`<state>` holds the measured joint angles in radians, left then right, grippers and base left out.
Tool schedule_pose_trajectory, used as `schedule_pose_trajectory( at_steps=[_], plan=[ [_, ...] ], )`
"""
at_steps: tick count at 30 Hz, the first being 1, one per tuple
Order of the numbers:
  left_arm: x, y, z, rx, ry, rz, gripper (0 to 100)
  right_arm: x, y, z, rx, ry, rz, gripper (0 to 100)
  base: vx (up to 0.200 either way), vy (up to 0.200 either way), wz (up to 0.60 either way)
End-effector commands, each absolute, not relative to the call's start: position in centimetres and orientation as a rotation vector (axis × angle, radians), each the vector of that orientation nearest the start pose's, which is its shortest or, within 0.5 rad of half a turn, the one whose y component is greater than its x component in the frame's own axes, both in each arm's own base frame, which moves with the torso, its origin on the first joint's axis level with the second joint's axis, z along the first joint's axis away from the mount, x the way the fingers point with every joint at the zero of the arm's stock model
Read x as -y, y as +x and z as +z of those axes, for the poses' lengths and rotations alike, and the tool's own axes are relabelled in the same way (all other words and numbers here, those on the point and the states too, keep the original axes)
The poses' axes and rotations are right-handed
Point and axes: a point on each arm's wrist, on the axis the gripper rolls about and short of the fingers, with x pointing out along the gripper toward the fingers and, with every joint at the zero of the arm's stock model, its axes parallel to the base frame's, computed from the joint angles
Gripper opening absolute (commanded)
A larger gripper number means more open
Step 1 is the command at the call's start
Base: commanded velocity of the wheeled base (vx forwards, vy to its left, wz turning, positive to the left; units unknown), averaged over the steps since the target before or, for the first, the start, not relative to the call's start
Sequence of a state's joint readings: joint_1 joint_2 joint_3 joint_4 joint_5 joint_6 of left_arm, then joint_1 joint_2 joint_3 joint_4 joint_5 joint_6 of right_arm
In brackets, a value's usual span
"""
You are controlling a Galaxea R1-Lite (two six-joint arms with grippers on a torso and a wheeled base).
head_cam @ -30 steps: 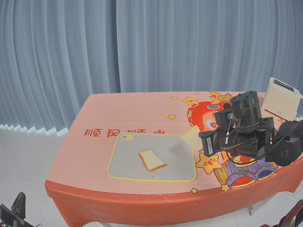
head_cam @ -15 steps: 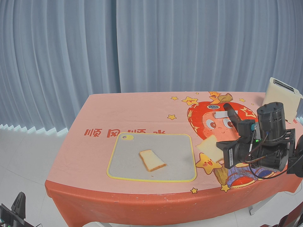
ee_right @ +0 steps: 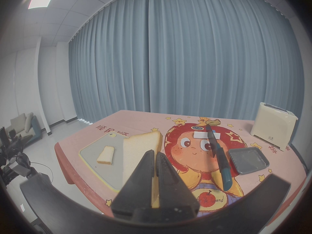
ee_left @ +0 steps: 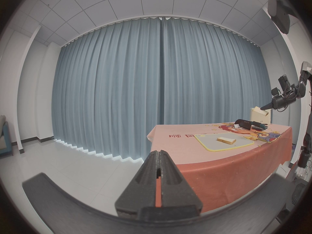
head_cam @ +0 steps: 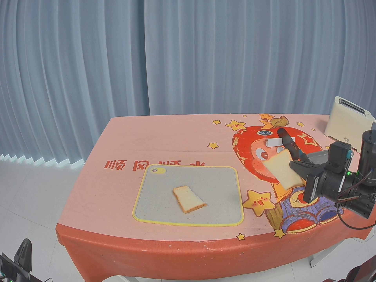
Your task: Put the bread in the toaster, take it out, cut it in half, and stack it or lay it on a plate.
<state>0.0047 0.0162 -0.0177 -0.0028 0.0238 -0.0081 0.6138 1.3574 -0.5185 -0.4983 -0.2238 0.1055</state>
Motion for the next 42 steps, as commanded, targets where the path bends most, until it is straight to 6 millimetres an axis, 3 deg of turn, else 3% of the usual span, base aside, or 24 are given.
schedule_pose_trajectory(
  at_steps=[1, 30, 42],
  plan=[
    [0.0, -2.3, 7.6, 0.003, -0.009, 0.029, 0, -11.0, 16.7, 18.4, -0.309, -0.024, 0.364, 0, 0.0, 0.0, 0.0],
    [-0.1, -2.3, 7.6, 0.003, -0.011, 0.035, 0, -11.4, 16.8, 17.5, -0.341, -0.052, 0.369, 0, 0.0, 0.0, 0.0],
    [-0.1, -2.3, 7.6, 0.003, -0.011, 0.035, 0, -11.5, 16.9, 17.3, -0.35, -0.056, 0.37, 0, 0.0, -0.2, 0.0]
  ],
)
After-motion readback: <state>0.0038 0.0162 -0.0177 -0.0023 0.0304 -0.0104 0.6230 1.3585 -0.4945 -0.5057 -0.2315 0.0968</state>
